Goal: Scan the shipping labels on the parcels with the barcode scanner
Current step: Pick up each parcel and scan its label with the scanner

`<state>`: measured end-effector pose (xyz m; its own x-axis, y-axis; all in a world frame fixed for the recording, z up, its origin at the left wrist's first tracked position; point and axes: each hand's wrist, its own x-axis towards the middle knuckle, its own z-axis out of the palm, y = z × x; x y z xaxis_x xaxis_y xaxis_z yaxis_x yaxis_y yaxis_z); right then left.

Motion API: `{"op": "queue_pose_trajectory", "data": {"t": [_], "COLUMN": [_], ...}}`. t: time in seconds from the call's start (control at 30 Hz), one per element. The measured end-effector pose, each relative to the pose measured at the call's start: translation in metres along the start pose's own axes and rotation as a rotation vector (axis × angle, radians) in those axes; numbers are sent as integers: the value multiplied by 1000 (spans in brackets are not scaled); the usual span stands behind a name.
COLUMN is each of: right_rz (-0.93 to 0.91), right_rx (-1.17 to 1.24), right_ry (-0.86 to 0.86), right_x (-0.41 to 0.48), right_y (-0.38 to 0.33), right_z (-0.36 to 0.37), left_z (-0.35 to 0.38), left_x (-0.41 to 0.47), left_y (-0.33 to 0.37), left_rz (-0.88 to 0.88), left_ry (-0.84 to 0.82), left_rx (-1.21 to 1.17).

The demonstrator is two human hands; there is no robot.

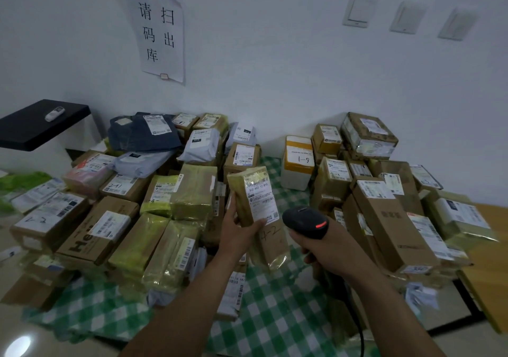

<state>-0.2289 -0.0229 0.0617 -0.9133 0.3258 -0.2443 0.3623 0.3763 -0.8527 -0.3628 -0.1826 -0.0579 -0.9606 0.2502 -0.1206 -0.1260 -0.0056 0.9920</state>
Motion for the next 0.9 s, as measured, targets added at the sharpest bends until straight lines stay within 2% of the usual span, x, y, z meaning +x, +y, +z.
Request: {"op": "queue_pose_trajectory", "data": {"t": [0.43, 0.57, 0.73, 0.9], "right_rz": [-12, 41, 96, 122], "right_rx": [27, 70, 38, 52], "right_ry": [-20, -16, -55, -46], "right_x": [1, -2, -2, -5], "right_y": [3, 15, 32, 38], "right_z": [5, 8, 23, 35], "left_z": [-13, -25, -34, -43], "left_x": [3, -5, -15, -13], "left_y": [0, 2, -20, -50], "left_rz": [-44, -126, -309, -405], "left_ry": [-22, -106, -160, -95], "left_rx": [101, 250, 271, 225]}}
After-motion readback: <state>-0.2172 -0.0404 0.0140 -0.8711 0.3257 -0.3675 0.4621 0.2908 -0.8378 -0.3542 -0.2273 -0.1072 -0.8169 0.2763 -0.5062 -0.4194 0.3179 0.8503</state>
